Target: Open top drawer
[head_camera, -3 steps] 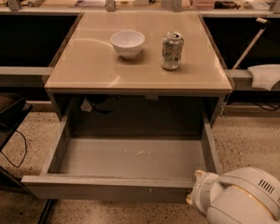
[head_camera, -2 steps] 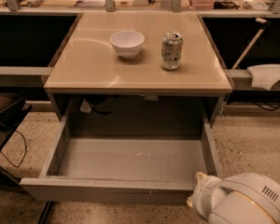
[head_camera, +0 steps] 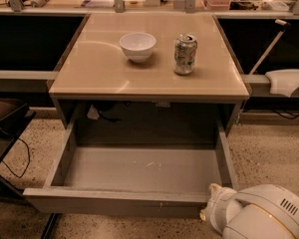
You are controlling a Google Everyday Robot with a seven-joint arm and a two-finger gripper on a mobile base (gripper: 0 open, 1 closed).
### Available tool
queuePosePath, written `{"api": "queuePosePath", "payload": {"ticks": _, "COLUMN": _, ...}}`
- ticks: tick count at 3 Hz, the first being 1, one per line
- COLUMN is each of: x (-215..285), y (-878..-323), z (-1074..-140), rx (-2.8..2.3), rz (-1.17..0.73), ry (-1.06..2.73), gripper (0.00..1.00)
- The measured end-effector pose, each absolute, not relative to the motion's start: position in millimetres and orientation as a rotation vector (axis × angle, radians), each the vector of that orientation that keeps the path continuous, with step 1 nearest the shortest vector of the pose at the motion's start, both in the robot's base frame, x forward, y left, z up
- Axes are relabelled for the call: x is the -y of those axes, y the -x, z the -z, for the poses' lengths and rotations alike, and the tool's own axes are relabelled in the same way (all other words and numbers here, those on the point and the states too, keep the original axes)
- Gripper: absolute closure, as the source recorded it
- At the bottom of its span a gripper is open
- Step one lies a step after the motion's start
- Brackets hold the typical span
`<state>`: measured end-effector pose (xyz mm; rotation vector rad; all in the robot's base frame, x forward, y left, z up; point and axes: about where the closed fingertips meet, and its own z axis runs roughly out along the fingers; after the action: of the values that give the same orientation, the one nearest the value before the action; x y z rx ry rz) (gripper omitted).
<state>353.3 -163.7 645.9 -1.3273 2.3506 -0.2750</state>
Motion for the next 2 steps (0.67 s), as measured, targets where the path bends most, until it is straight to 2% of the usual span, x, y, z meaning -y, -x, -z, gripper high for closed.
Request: {"api": "queuePosePath", "payload": {"ticks": 2, "x": 163.7, "y": -353.3, "z": -645.9, "rx": -2.351, "rz": 0.275, "ry": 1.327, "gripper": 0.11}}
